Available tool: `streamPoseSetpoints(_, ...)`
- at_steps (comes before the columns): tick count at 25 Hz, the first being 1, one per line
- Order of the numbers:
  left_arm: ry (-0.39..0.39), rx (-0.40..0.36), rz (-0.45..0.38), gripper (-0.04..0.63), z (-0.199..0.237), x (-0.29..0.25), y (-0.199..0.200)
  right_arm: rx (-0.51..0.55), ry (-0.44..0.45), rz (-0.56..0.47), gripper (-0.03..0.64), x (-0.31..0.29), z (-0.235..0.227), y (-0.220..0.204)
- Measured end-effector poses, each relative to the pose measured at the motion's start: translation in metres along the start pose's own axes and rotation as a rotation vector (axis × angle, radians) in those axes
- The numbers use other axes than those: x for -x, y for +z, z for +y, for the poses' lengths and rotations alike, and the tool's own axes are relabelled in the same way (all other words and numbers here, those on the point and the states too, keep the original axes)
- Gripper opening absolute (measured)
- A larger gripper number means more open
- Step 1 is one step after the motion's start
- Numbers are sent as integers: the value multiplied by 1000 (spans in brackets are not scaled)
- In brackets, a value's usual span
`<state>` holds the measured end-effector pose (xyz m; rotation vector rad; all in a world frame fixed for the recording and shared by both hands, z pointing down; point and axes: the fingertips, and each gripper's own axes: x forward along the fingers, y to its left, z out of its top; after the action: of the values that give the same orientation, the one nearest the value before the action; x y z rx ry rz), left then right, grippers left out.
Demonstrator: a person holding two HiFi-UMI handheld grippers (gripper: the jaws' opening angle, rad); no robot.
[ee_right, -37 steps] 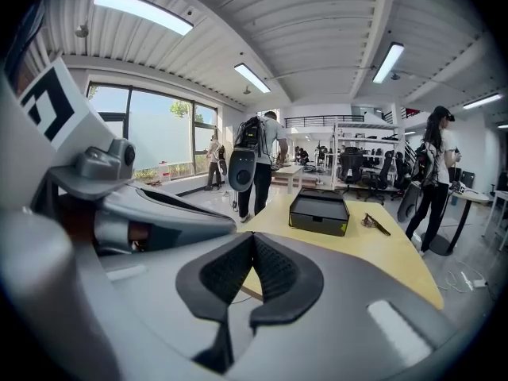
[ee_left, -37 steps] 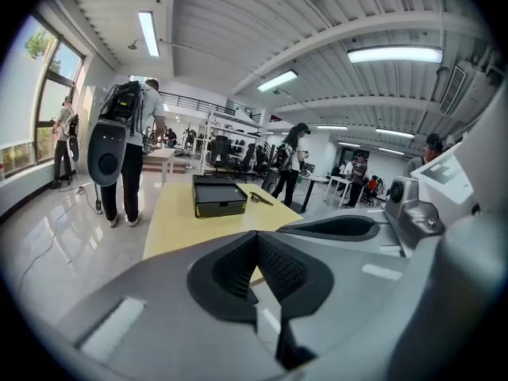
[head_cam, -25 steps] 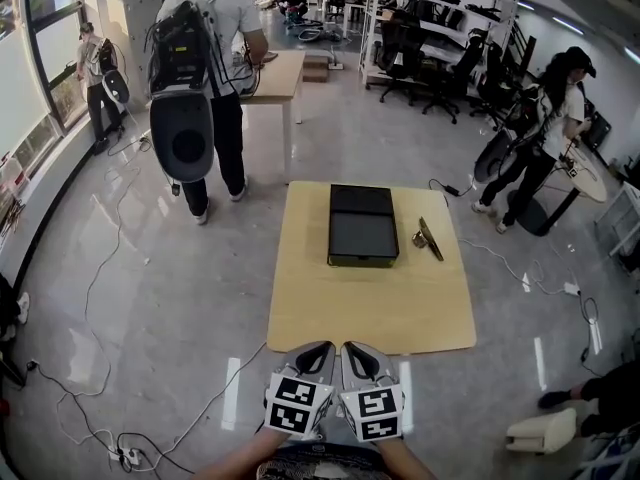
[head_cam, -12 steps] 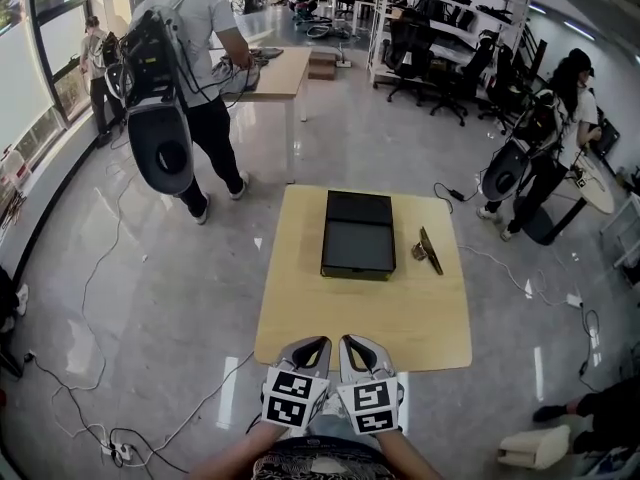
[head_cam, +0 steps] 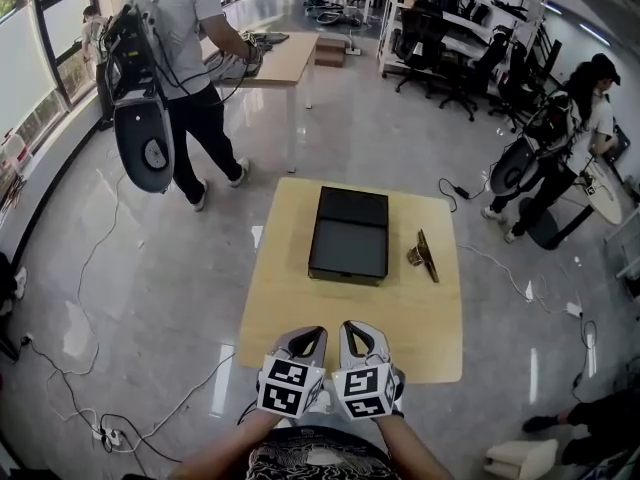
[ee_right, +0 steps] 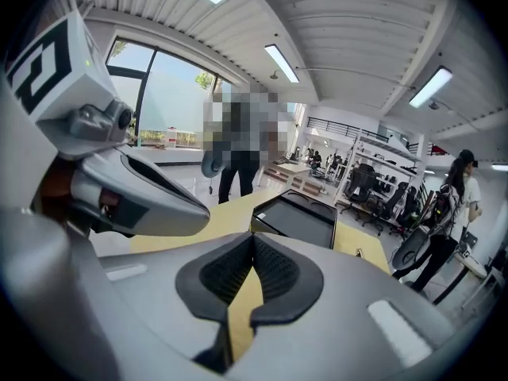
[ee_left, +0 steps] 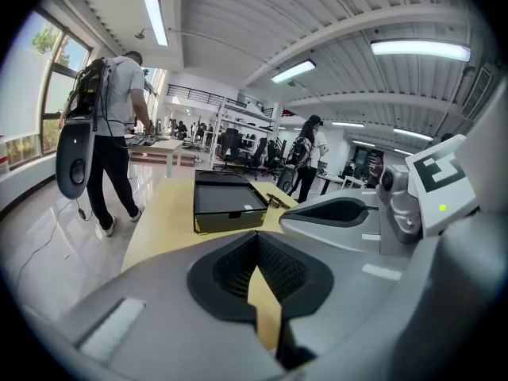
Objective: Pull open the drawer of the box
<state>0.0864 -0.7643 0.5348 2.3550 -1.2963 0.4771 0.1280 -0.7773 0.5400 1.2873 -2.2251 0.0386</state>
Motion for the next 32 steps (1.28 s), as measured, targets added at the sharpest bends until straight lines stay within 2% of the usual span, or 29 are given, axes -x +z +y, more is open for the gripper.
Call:
streamPoseSetpoints(2,6,6,3,14,0,-43,-1,41,3,5,6,-29,-29,-19)
streamPoseSetpoints(5,21,11,9,14,-27,-115,15,106,9,17,6,-55,-101,-47)
streamPoseSetpoints(8,44,20,18,14,-50,-192,72,166,20,32,11,-86,-200,-40)
streamPoseSetpoints(10,58,23,24,14,-47,-227,92,201,27,41,23,-112,-236,-38)
streamPoseSetpoints(14,69,29,31,14,-16,-245,67,254,31,59,23,-156,-226,-58)
streamPoseSetpoints(17,61,28,31,14,9,-266,67,295,29,82,23,-194,-229,-63)
streamPoseSetpoints(21,31,16,34,14,134,-279,74,347,15,125,32,-308,-183,-26)
streamPoseSetpoints(23,17,11,39,14,183,-287,80,359,8,143,34,-353,-168,-10)
streamPoseSetpoints(29,-15,-5,37,14,285,-297,96,412,-4,194,44,-447,-133,19)
streamPoseSetpoints(32,-33,-10,38,14,300,-303,101,446,-17,218,44,-467,-132,19)
